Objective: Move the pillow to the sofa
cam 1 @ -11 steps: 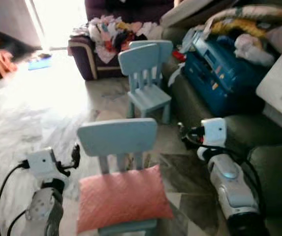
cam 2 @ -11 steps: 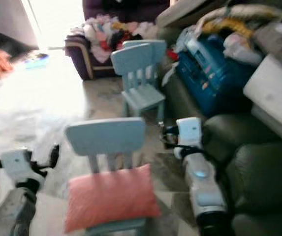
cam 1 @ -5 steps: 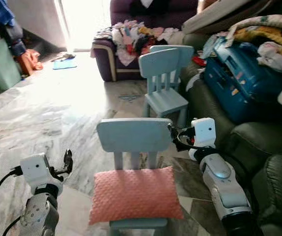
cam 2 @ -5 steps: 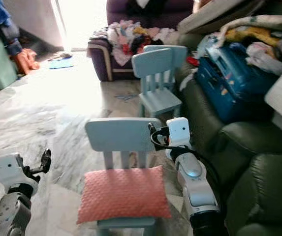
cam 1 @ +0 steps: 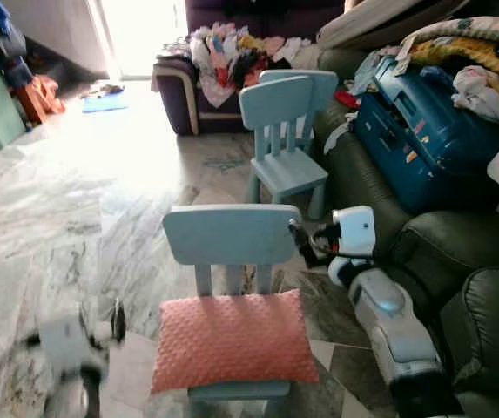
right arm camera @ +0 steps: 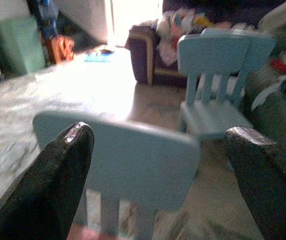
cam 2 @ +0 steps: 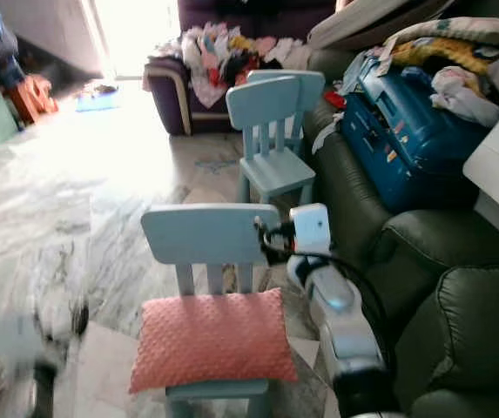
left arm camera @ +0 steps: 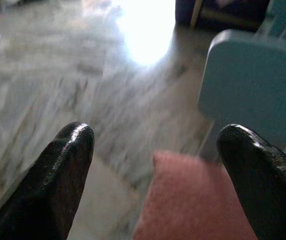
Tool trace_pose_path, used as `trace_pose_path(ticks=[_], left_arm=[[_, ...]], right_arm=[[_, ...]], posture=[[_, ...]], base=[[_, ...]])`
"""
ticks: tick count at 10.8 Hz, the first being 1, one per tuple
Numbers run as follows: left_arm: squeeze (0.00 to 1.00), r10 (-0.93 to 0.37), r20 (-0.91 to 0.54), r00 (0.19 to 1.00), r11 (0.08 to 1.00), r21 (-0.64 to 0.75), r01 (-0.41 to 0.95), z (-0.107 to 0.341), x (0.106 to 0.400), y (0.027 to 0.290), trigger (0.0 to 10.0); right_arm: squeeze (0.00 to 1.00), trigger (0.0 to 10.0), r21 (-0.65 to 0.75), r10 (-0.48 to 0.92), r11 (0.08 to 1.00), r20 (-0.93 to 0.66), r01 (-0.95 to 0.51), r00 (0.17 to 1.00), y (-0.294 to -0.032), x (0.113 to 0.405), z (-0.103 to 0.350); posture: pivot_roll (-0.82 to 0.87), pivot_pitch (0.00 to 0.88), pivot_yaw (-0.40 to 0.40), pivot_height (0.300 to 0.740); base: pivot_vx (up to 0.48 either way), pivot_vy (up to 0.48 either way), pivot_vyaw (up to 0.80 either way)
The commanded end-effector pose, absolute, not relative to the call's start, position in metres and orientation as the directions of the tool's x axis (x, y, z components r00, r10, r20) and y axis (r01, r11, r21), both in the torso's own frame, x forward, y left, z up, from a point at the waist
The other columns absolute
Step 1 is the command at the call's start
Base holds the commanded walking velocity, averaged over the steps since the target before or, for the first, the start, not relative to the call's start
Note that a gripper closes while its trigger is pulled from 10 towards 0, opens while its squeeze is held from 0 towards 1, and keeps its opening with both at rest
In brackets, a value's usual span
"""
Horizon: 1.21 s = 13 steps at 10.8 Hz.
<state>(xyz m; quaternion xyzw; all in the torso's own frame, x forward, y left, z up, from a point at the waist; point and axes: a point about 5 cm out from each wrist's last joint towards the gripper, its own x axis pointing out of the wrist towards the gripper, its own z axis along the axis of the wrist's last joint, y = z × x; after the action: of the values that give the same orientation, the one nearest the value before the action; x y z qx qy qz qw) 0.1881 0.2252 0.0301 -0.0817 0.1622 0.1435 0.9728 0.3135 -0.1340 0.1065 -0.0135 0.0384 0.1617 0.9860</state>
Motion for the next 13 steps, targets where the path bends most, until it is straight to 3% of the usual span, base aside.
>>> trace_pose_path(ticks=[1, 3, 7, 13], left_arm=[[0.00, 0.241, -0.329, 0.913, 0.952, -0.102, -0.288, 0.034, 0.185, 0.222, 10.0], [0.00, 0.200, -0.391, 0.899, 0.961, -0.102, -0.258, 0.024, 0.156, 0.211, 10.0], [0.00, 0.155, -0.400, 0.903, 0.971, -0.104, -0.213, 0.027, 0.147, 0.204, 10.0], [0.00, -0.181, -0.476, 0.861, 0.982, -0.127, 0.137, 0.039, 0.116, 0.196, 10.0]], right_arm=[[0.00, 10.0, -0.015, 0.328, 0.943, -0.096, -0.331, 0.940, -0.135, 0.310, 0.105], [0.00, 10.0, -0.010, 0.325, 0.944, -0.159, -0.331, 0.932, -0.146, 0.291, 0.090], [0.00, 10.0, -0.006, 0.324, 0.943, -0.192, -0.332, 0.926, -0.151, 0.277, 0.087], [0.00, 10.0, -0.063, 0.272, 0.954, -0.230, -0.293, 0.935, -0.183, 0.260, 0.080]], posture=[[-0.14, 0.054, 0.002, 0.740], [-0.13, 0.098, 0.004, 0.740], [-0.13, 0.120, 0.010, 0.740], [-0.10, 0.109, 0.018, 0.740]], base=[[0.000, 0.000, 0.00], [0.000, 0.000, 0.00], [0.000, 0.000, 0.00], [0.000, 0.000, 0.00]])
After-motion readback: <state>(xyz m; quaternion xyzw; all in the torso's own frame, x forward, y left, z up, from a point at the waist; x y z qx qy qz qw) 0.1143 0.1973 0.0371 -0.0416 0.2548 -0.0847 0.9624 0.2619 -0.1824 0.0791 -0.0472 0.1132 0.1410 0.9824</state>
